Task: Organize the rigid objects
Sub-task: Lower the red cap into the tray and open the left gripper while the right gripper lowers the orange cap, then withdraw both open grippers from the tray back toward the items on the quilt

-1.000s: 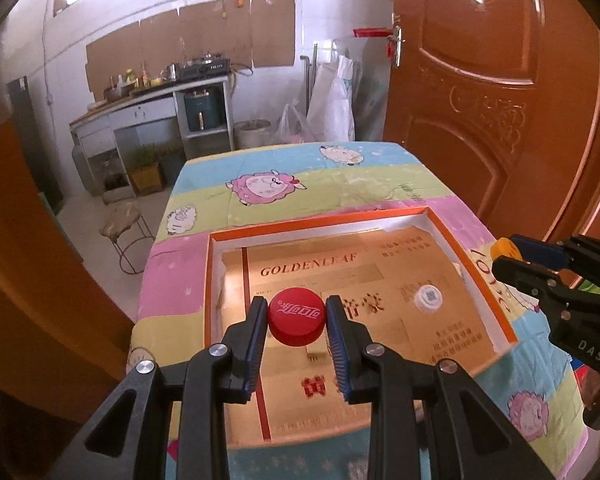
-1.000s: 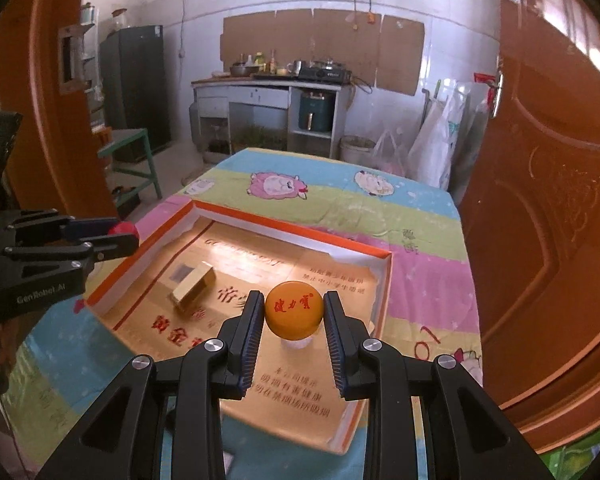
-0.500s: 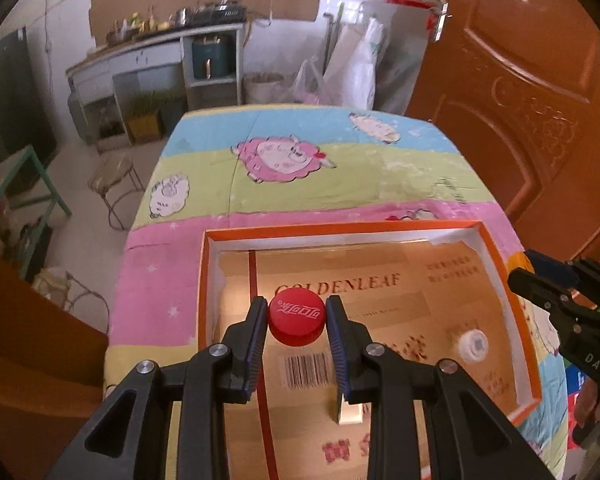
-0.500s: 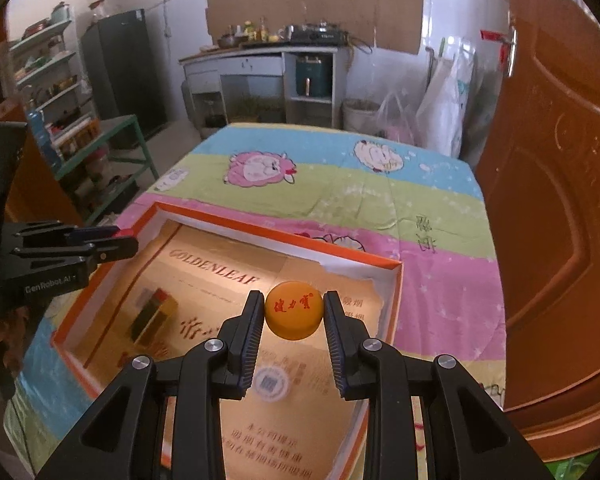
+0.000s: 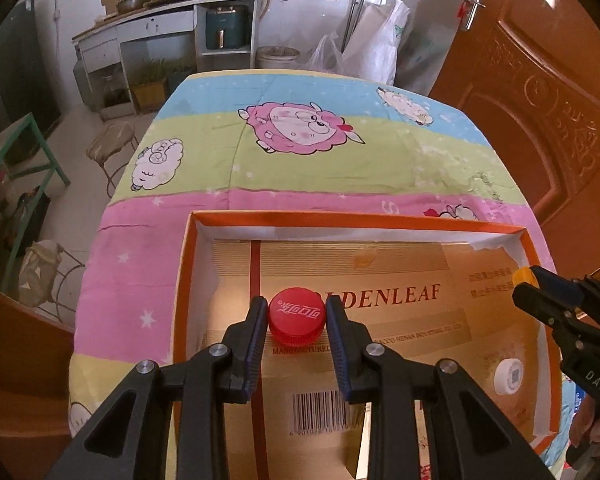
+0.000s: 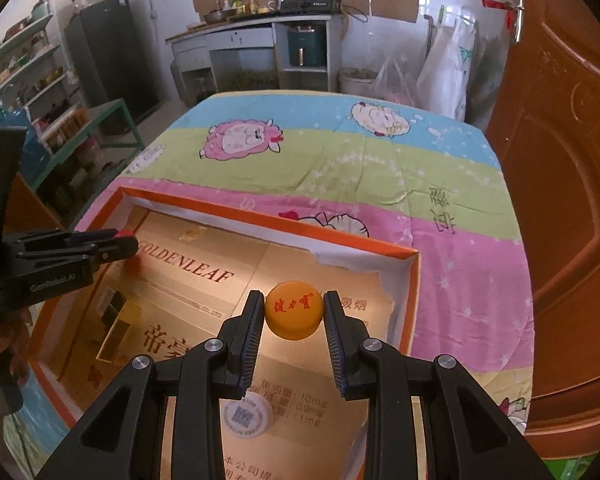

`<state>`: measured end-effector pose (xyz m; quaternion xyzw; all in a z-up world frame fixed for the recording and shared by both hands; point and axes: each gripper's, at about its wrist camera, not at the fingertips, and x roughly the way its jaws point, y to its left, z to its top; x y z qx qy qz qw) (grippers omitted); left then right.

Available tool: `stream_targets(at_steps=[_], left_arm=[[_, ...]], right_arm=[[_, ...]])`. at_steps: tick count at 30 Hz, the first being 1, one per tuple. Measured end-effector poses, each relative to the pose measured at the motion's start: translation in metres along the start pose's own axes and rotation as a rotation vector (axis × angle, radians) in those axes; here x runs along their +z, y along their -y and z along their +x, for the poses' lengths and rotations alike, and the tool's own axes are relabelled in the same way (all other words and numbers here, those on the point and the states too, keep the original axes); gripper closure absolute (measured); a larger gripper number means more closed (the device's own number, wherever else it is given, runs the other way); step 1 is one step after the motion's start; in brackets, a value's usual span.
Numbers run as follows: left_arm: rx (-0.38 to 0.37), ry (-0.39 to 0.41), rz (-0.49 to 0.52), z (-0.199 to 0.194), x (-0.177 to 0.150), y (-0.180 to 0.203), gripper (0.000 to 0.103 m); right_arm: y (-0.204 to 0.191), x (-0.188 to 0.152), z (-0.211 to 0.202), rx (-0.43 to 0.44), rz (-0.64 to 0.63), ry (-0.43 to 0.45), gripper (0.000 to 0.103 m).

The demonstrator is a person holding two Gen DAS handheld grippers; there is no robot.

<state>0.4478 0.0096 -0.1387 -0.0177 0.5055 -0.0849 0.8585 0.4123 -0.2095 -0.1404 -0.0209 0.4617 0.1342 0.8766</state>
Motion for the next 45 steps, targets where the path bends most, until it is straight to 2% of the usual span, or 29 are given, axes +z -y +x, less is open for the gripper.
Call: stream_targets(at_steps=[18,22,26,28,41,45], left_arm=[[0.021,0.008,0.030,0.010,-0.007,0.003,0.073],[-0.023,0.016,0.001,0.008,-0.006,-0.003,0.072],[-0.034,0.043,0.000,0.000,-0.006,-0.003,0.068],[-0.024,0.060,0.015,-0.007,-0.006,-0.001,0.060],[0.009,0.195,0.071,-0.064,-0.028,0.008,0.059],[0.031,0.237,0.073,-0.090,-0.045,0.011,0.059]], right_arm=[[-0.008,-0.009,0.021,-0.025,-0.033,-0.044,0.071],[-0.011,-0.009,0.021,-0.036,-0.051,-0.043,0.050],[-0.012,-0.011,0.016,-0.038,-0.062,-0.028,0.050],[-0.012,-0.012,0.013,-0.027,-0.056,-0.024,0.050],[-0.017,-0.039,-0.044,0.041,0.002,0.061,0.050],[-0.024,-0.053,-0.069,0.023,0.006,0.098,0.049]])
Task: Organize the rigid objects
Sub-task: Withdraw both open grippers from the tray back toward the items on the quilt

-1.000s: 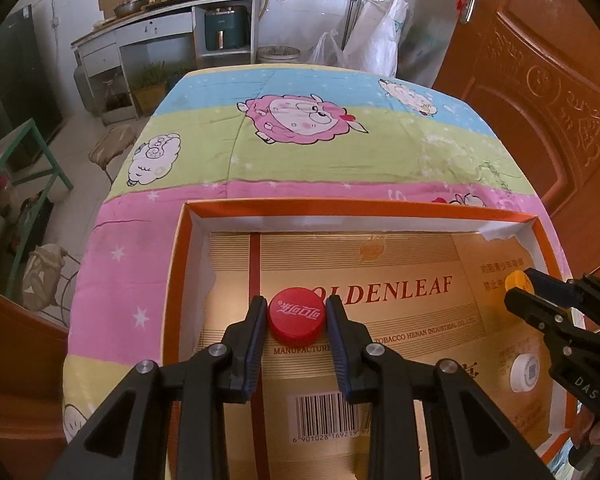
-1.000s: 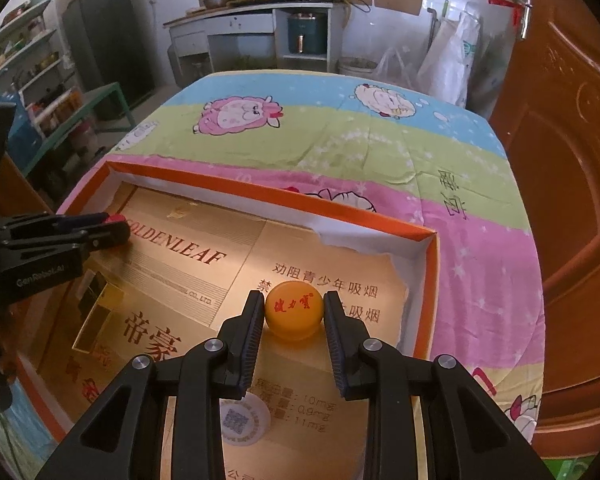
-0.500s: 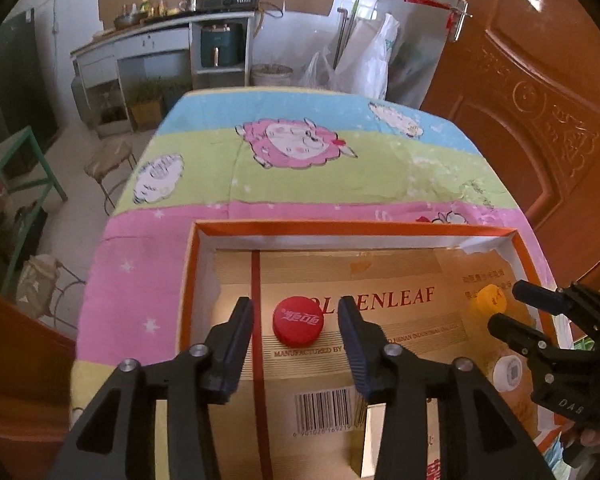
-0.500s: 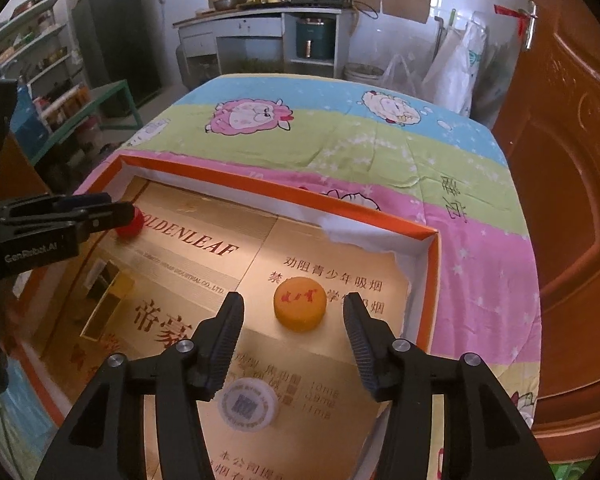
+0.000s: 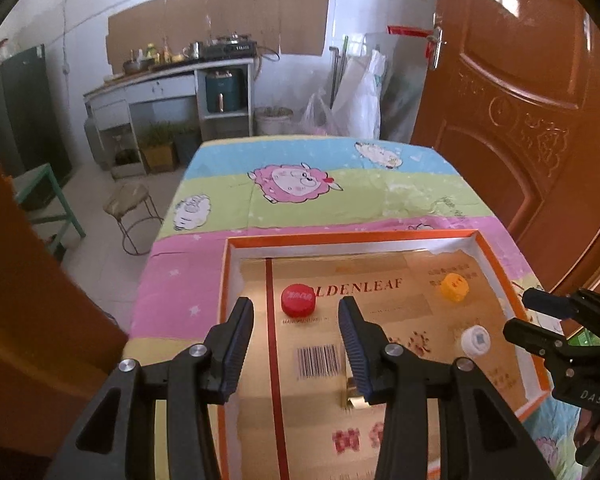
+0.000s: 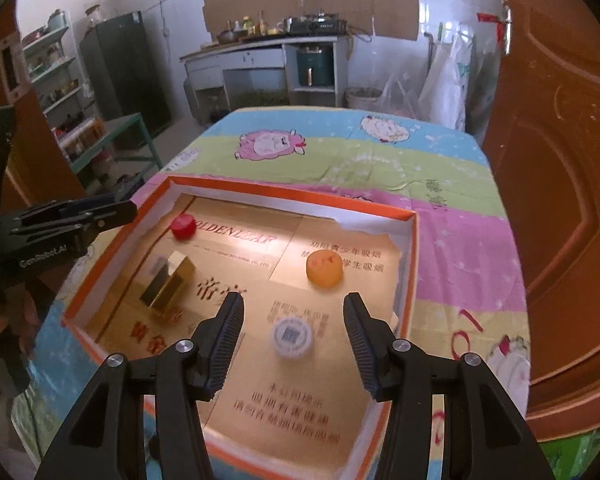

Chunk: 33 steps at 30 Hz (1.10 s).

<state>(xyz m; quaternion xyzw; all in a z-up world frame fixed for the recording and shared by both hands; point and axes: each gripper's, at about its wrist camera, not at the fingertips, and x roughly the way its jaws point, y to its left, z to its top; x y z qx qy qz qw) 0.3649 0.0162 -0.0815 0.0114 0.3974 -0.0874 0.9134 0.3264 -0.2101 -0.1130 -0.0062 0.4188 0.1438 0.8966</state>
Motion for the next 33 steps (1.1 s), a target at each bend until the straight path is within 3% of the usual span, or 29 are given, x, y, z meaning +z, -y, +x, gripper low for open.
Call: stream_targets(at_steps=[12,33], left_arm=[[0.004,0.067,0.042,-0.067,-0.044,0.022,0.059],[0.003,0.105,0.041,-0.128,-0.108,0.028,0.059]], right_arm=[[-0.023,-0.045,-0.054,-0.011,0.023,0.051,0.049],[-0.068,-0.103,-0.108,-0.030,0.034,0.071,0.049]])
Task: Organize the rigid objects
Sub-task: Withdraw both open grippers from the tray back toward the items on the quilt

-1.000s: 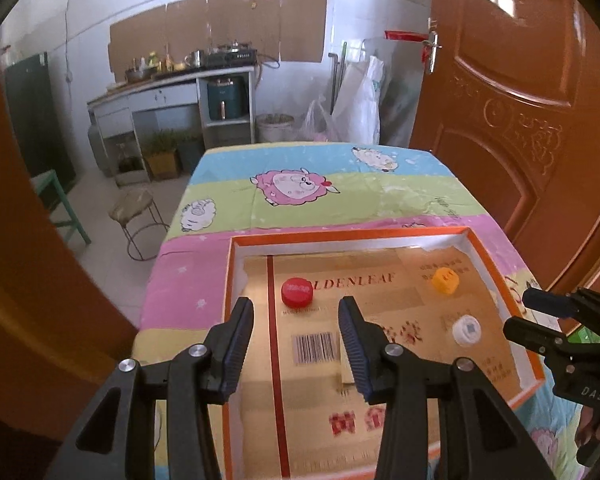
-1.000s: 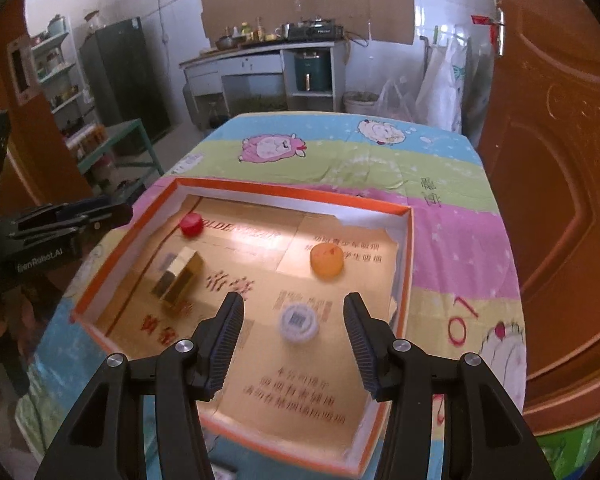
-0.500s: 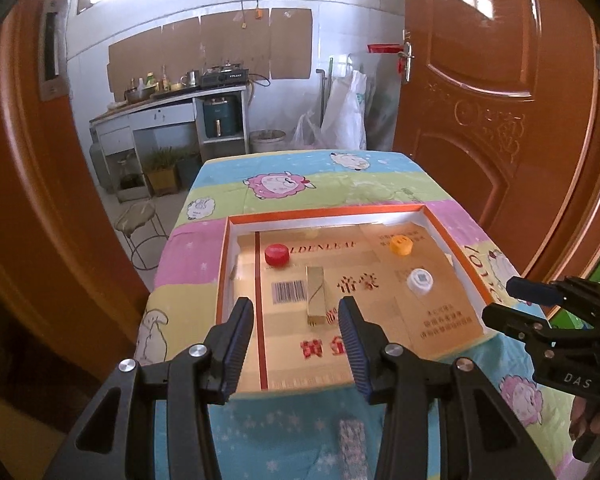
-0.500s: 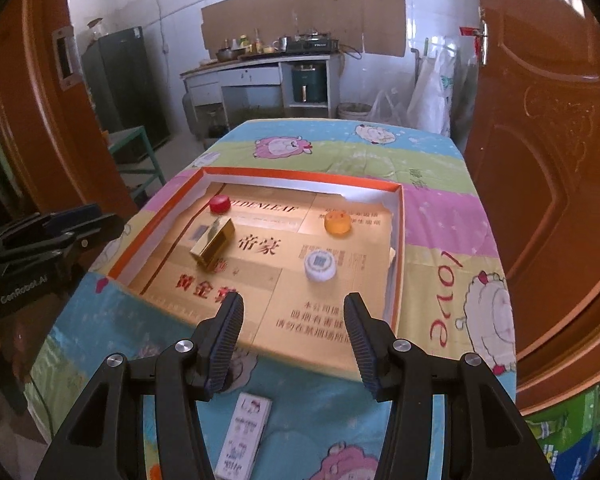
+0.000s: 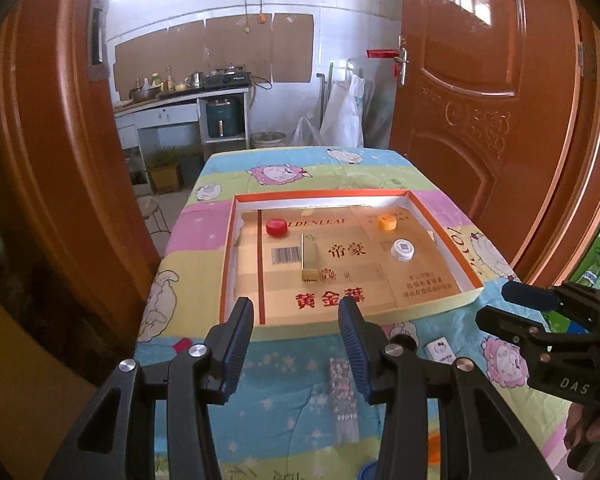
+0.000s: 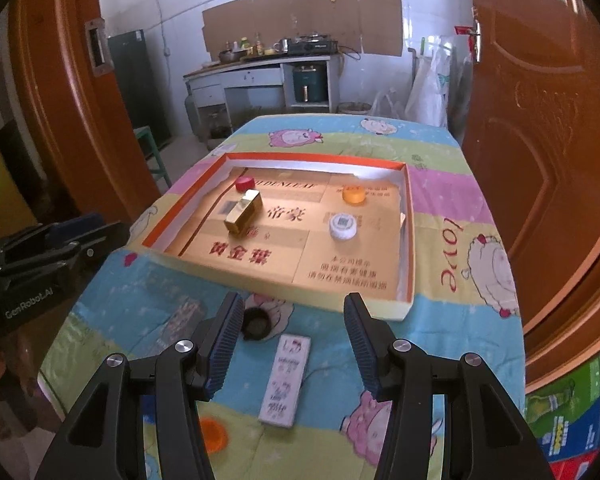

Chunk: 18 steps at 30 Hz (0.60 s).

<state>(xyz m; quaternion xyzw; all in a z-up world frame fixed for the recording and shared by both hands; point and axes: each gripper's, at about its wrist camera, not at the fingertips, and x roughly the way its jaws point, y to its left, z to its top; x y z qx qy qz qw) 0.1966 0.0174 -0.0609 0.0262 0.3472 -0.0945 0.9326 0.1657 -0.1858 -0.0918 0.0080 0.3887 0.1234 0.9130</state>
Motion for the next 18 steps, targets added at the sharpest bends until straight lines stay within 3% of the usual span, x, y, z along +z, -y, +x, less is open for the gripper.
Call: stream_targets(at_steps=[18], left_arm=[[-0.023,-0.008,0.002,-0.020,-0.038,0.017,0.059]], right_arm=[[-0.024,-0.034,-0.032,-0.012,0.038,0.009,0.049]])
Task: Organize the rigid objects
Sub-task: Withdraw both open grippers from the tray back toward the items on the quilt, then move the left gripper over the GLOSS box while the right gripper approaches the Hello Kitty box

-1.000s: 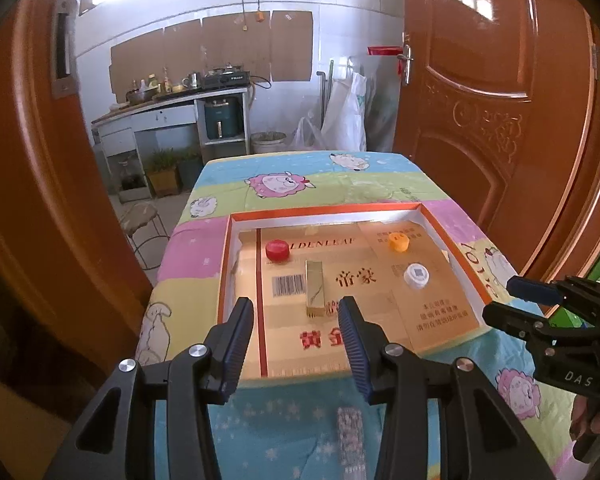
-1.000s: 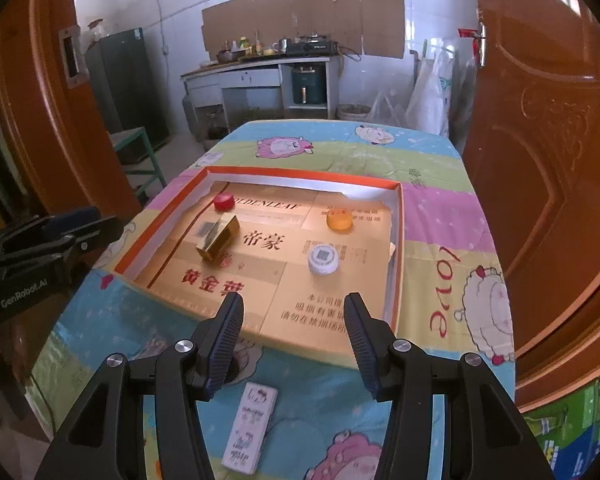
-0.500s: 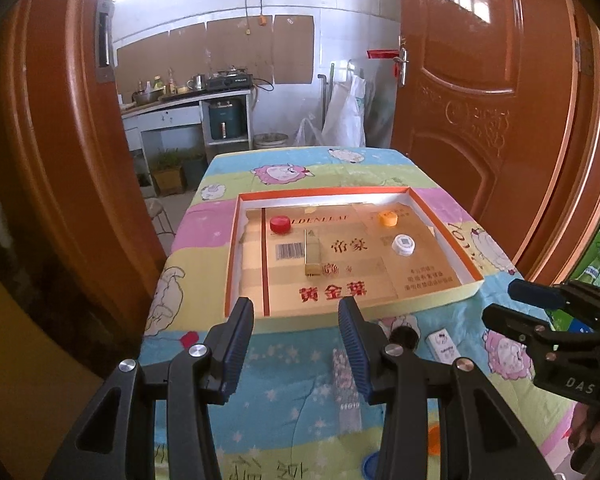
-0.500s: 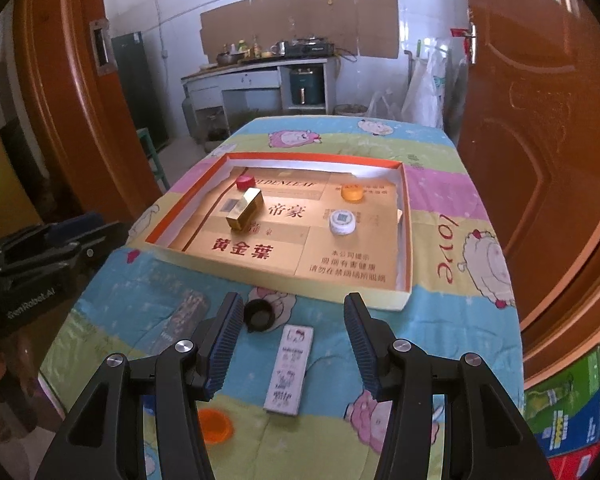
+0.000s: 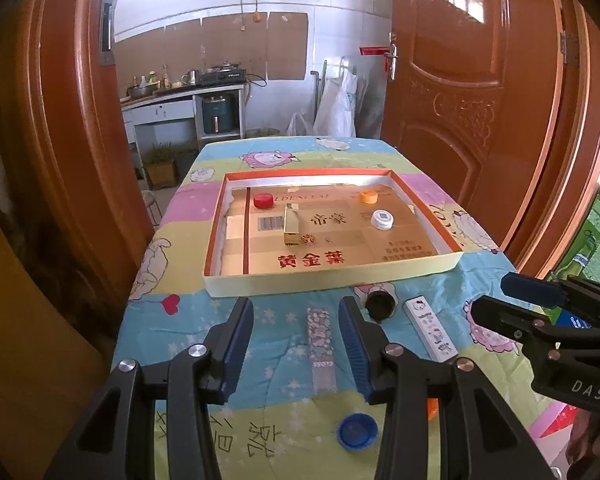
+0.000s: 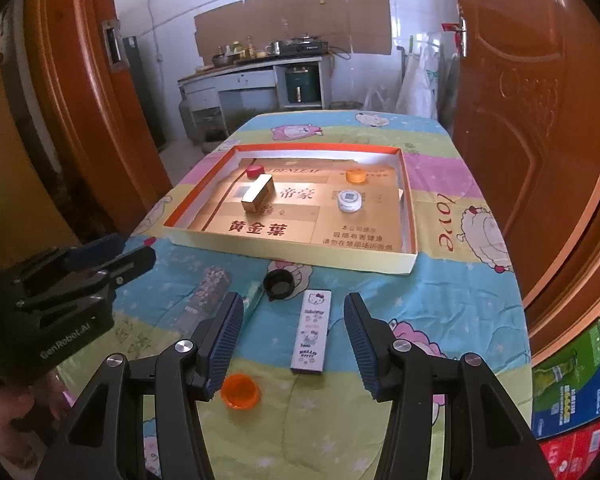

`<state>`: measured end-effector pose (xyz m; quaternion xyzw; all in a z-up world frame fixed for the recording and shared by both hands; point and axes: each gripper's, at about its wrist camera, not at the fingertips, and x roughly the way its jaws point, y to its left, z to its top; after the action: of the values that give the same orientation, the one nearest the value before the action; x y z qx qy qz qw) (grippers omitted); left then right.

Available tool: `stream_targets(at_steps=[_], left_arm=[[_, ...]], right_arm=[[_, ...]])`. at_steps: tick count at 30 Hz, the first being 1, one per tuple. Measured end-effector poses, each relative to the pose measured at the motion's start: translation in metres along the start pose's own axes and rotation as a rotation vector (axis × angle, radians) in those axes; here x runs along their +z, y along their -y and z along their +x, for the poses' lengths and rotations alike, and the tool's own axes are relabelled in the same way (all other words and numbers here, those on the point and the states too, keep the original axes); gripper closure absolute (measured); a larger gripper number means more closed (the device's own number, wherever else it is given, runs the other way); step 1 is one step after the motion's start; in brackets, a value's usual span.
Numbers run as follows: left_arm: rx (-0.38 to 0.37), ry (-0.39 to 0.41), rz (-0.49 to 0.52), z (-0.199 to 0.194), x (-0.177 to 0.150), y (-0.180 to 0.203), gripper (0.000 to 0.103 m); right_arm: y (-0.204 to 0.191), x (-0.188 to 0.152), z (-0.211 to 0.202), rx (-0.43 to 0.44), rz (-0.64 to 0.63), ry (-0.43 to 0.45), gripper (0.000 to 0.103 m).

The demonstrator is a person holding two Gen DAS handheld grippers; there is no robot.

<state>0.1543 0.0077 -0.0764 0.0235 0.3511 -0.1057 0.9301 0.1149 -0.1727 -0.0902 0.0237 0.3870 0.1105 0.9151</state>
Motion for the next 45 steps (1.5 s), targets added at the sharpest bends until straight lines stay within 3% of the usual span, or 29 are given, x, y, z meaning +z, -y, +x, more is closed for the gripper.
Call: stream_targets(at_steps=[22,35,45], left_arm=[[0.008,-0.037,-0.001,0.008,-0.014,-0.002,0.059],[-0.050,-0.140,0.024,0.050,-0.023,0.009,0.059],[-0.020,-0.204,0.017,0.079,-0.027,0.007,0.059]], right_arm=[[0.003,-0.008,0.000,0.000,0.020,-0.013,0.049],[0.016,-0.017,0.027,0.003,0.047,-0.058,0.049],[0.021,-0.020,0.049,0.015,0.063,-0.098,0.049]])
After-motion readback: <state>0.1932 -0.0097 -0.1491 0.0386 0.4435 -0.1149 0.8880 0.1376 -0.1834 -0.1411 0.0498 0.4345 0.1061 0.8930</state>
